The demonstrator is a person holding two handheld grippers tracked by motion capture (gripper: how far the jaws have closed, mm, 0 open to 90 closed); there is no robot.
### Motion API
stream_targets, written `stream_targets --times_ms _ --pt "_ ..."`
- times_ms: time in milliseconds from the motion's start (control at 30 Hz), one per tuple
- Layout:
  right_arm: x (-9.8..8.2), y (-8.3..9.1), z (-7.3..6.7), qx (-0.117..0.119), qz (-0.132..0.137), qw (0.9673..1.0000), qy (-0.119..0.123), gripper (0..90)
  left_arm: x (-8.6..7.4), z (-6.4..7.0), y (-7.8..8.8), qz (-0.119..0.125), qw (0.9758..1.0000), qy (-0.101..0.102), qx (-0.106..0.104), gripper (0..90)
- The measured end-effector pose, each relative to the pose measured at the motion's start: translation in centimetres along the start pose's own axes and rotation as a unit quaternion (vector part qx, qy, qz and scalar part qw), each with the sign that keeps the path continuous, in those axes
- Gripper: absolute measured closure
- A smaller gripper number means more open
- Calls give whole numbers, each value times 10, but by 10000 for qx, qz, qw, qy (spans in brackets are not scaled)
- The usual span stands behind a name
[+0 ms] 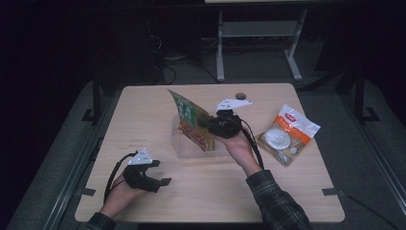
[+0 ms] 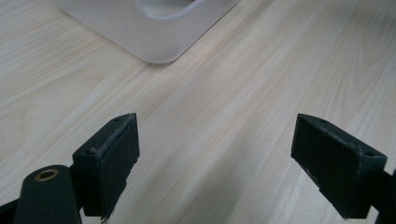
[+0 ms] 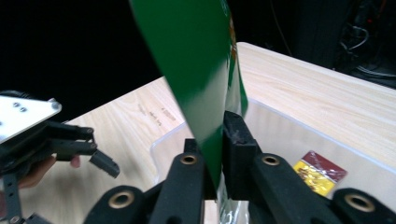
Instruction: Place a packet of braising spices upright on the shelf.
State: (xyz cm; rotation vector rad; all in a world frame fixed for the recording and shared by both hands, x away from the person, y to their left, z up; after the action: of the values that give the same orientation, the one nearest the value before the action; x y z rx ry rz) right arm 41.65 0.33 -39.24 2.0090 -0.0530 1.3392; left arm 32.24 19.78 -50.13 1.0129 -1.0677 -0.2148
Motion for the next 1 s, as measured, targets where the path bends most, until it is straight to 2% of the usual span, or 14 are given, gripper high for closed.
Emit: stream_targets --times_ms 233,267,300,500,633,667,800,1000 --pt "0 -2 -5 55 -7 9999 84 763 0 1 -2 -10 10000 -26 -15 146" --pt "0 -1 -6 75 8 9999 85 740 0 1 -2 -18 10000 -31 -16 146" --pt "1 1 -7 75 40 9999 103 674 0 1 -2 -25 10000 -24 -17 146" --pt "1 8 -13 105 12 9998 181 570 0 1 -1 -23 10000 2 -44 146" --pt "-2 14 -15 -57 -105 9994 327 451 0 1 -1 -34 10000 -28 -44 147" --pt "-2 14 -15 -57 -105 9994 327 451 -1 1 -1 -83 9999 -87 -29 147" --pt "-10 23 -17 -35 -195 9990 397 407 1 3 -1 -62 9999 -59 -86 149" --pt "-20 33 -18 -30 -302 9984 485 393 0 4 -2 -76 9999 -95 -99 150"
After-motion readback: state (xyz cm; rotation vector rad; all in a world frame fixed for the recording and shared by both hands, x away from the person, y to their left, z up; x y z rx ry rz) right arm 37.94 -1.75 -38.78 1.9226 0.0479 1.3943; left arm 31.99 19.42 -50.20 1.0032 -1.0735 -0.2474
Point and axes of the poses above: each handheld gripper's, and its own axes: y roughly backward along the jaws, x roughly out of its top, z roughly to its right, the point moved 8 cm from there along -y, roughly forward along the jaws, and after that the axes turned 9 degrees about -z, right-handed, at the moved point
